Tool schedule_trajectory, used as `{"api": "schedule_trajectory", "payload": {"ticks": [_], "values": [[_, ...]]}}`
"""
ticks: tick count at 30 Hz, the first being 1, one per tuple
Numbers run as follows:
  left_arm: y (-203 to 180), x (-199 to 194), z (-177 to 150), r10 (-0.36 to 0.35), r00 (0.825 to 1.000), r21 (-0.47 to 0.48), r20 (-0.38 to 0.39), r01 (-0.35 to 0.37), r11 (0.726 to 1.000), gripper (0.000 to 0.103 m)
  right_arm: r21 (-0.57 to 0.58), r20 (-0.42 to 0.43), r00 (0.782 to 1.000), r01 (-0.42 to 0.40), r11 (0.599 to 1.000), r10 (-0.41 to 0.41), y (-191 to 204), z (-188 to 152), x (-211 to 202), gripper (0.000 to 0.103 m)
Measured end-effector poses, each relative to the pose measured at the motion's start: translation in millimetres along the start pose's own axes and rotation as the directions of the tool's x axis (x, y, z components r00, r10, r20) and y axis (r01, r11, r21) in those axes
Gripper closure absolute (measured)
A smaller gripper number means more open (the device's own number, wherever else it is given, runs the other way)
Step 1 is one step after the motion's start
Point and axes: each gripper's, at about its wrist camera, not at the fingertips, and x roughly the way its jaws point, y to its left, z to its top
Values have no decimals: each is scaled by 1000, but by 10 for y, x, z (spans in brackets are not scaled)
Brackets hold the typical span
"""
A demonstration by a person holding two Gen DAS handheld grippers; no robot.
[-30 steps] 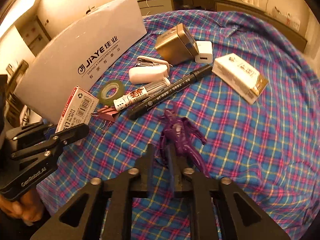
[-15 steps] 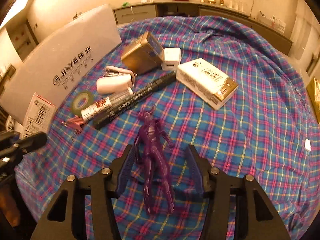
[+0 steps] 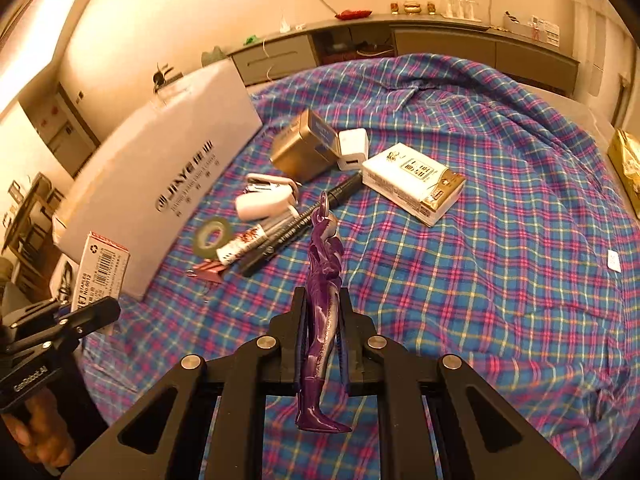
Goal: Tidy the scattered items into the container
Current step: 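Carry the staple box and purple figure over the white box with both tools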
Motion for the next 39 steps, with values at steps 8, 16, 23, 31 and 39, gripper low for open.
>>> {"api": "schedule_trajectory", "payload": {"ticks": [8,16,23,31,39], "values": [[49,-167,7,40,999,-8,7,-40,999,88,-32,33,999,-31,999,32,287,-86,-285,89],[191,-383,47,88,995,-23,38,-87,996,88,-119,2,999,-44,992,45,777,-177,-264,89],[487,-586,99,83,994,-71,72,-77,994,88,-186,-9,998,-67,980,67,1200,-124,-245,89],[786,-693,169,86,992,-117,96,-74,990,88,-249,-20,995,-100,963,98,1652,28,-213,89],[992,-771,277,82,989,-135,122,-65,989,88,-314,-23,994,-106,944,104,2047,207,-166,89]]}}
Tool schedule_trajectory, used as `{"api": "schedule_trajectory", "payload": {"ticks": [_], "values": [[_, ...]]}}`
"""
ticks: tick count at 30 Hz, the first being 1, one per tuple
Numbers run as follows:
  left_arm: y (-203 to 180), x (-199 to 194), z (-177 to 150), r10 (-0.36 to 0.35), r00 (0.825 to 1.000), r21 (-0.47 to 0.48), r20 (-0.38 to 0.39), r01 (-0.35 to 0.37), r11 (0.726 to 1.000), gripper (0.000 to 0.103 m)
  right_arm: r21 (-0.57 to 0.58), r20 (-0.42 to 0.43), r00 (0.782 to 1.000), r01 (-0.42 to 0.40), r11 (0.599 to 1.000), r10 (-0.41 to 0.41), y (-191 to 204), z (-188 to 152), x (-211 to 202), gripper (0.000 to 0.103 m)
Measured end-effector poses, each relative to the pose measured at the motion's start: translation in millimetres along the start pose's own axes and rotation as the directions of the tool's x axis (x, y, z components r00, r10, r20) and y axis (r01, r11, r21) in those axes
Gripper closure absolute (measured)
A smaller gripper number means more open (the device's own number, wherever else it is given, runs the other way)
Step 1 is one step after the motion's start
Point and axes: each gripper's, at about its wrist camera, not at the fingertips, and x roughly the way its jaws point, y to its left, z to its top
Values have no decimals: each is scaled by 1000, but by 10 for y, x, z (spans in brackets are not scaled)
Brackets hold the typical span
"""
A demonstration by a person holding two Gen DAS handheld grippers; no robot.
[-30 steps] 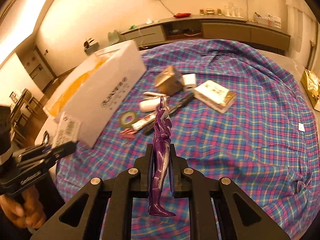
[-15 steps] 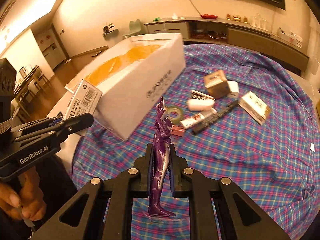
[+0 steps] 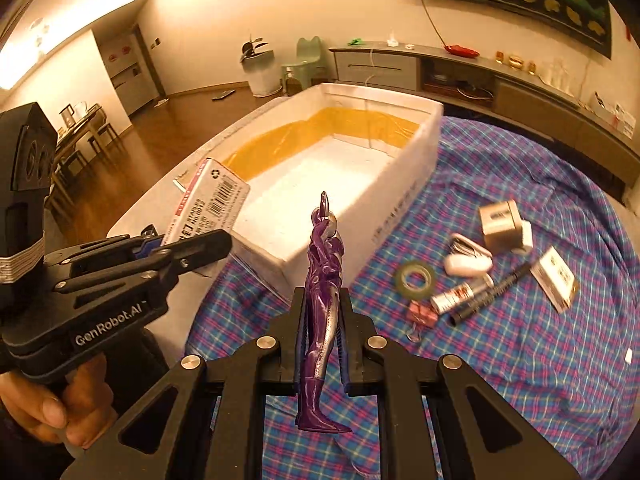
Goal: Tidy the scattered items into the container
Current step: 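Carry the staple box and purple figure over the white box with both tools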
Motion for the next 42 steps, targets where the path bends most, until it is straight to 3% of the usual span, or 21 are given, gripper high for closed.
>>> {"api": "schedule_trajectory", "payload": {"ticks": [10,24,42], "values": [[221,-27,195,-15,1000,-25,27,15,1000,88,-47,7,1000,-10,999,11,216,376,85,89],[485,92,503,-4,999,-54,51,7,999,88,-118,-20,999,34,992,-37,402,761,389,89],[684,495,781,-9,1000,-79,-9,9,997,88,-149,-84,993,68,987,-81,358,1047,839,89]]}}
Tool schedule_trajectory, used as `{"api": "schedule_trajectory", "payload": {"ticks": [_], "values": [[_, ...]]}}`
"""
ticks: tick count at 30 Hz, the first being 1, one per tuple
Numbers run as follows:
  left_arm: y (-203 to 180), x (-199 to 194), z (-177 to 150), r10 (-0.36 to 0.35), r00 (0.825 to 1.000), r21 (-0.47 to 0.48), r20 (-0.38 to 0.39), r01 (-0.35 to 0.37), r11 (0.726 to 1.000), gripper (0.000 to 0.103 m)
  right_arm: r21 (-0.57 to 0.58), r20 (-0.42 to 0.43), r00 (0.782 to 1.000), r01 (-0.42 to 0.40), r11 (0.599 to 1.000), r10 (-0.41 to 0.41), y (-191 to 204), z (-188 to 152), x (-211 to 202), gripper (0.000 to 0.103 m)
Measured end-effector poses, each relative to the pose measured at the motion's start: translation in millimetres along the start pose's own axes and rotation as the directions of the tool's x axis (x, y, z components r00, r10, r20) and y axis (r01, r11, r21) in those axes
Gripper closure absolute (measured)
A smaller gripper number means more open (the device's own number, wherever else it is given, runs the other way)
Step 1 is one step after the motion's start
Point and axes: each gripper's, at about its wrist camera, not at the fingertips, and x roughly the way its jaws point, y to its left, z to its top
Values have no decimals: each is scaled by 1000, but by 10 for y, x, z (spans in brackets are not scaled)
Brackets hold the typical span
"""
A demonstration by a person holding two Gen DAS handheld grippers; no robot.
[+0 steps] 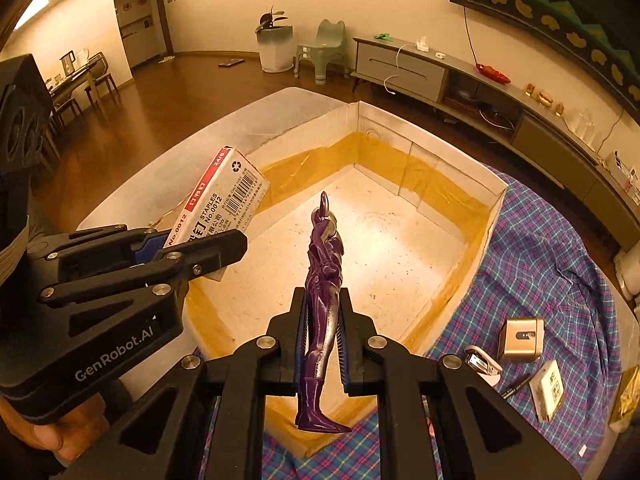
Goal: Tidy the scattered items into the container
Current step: 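Carry the staple box and purple figure over the white box with both tools, then open the left tool to drop the staple box while the right tool drops the figure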
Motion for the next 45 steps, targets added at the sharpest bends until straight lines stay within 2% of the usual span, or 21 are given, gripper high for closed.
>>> {"api": "schedule_trajectory", "payload": {"ticks": [14,22,28,33,35,38,39,40,45], "values": [[30,419,322,27,998,33,-62,-25,999,87,65,-80,996,-33,997,38,-271,209,400,88],[-21,690,342,66,991,104,-119,-53,993,87,93,-138,989,-33,995,45,-451,368,651,88],[70,813,307,60,983,79,-171,-47,996,87,88,-196,980,-22,996,39,-507,468,857,88],[146,833,298,57,983,51,-176,-49,997,87,90,-230,973,0,996,21,-558,526,979,88],[170,852,287,60,982,44,-180,-53,998,84,95,-232,973,12,995,11,-580,536,1002,88],[181,846,253,68,981,49,-180,-61,997,68,112,-231,973,31,993,-5,-616,521,1020,83],[181,839,239,72,982,50,-177,-64,997,63,119,-230,973,36,992,-8,-627,509,1020,76],[178,837,227,74,981,52,-178,-66,996,62,124,-225,974,39,992,-10,-635,498,1015,71],[179,814,157,86,980,48,-179,-79,996,61,131,-199,980,20,991,6,-614,423,907,71]]}}
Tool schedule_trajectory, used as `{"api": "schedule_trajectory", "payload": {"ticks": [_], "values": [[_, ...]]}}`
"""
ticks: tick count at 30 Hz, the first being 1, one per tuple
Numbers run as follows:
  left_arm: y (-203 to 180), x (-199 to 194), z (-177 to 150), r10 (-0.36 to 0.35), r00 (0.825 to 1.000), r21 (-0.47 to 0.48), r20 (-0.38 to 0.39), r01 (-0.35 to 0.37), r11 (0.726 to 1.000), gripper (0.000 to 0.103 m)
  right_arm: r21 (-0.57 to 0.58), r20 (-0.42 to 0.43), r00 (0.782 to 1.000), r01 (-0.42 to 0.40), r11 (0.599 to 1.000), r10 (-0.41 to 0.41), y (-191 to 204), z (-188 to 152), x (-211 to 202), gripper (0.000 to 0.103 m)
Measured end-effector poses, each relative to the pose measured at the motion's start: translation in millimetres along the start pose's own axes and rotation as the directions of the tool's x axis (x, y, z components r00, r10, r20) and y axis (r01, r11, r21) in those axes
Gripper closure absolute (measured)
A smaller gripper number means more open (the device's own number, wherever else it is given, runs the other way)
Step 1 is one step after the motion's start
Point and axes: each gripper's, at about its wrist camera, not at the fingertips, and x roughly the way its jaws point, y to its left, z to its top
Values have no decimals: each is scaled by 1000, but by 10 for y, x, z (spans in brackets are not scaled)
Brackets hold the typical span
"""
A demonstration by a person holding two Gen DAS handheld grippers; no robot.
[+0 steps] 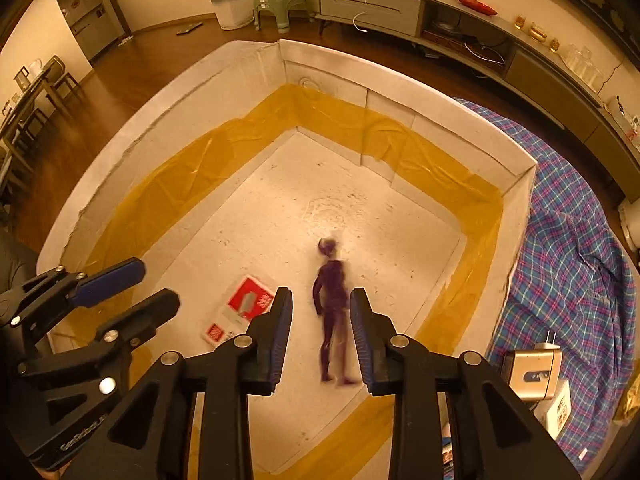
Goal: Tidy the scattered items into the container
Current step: 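Open the left tool to drop the staple box while the right tool drops the figure, then move both tools back over the scattered items on the shirt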
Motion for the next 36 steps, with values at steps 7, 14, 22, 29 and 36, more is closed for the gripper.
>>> {"api": "schedule_trajectory", "payload": {"ticks": [7,14,22,29,36], "values": [[-120,-169,-190,6,999,8,39,-6,1000,61,19,65,996,-55,998,54,-7,-246,-311,69],[-182,-564,-428,22,991,-16,130,-20,1000,60,-1,194,977,-94,996,92,15,-651,-787,68],[-424,-951,-791,70,981,44,181,-79,996,57,-33,300,947,-114,993,118,68,-1220,-1065,68],[-770,-1253,-1008,62,976,99,208,-84,992,54,-52,359,922,-135,989,145,64,-1609,-1252,65],[-1072,-1388,-1175,29,979,139,203,-58,989,53,-37,407,894,-185,982,184,-66,-1951,-1436,61]]}}
